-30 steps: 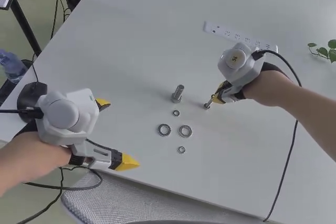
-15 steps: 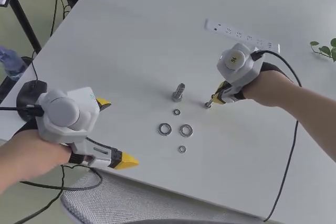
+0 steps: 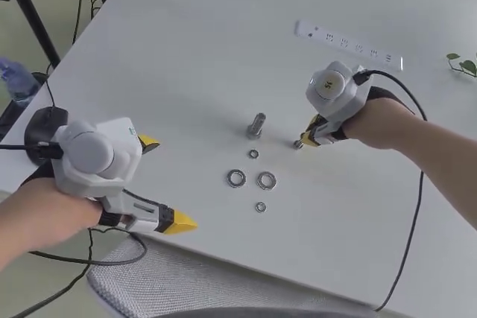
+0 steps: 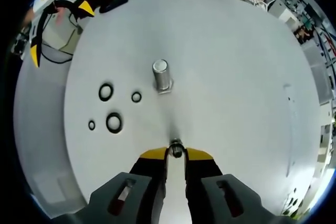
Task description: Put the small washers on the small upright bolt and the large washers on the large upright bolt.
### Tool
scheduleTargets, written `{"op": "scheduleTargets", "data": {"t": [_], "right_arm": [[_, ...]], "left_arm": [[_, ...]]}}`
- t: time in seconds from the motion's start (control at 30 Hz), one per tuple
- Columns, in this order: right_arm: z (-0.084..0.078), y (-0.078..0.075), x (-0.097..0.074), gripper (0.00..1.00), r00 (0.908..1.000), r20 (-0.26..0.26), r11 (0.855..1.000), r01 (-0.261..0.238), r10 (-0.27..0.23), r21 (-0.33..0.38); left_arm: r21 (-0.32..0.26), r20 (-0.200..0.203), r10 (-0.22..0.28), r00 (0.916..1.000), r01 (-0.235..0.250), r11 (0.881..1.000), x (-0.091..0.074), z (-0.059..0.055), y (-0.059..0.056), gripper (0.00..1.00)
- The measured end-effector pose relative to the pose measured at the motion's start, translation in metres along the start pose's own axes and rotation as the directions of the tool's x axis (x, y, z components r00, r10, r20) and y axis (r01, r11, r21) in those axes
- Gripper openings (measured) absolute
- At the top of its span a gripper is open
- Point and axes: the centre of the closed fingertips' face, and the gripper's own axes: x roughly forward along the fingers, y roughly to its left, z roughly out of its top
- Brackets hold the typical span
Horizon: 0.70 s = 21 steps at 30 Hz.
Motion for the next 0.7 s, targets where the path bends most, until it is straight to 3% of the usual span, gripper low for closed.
{"op": "scheduleTargets", "data": {"t": [0.4,0.7], "right_arm": [[-0.005,-0.003,0.020,0.12,0.9999,-0.006,1.000,-0.012,0.012,-0.012],[-0.008,0.006,0.022,0.12,0.9997,-0.014,1.000,-0.020,0.020,-0.024]], "left_arm": [[-0.013,-0.016,0.003,0.9999,-0.003,1.000,-0.001,-0.008,0.003,0.92],[-0.021,-0.028,0.002,0.9996,-0.002,1.000,0.000,-0.011,0.003,0.92]]}}
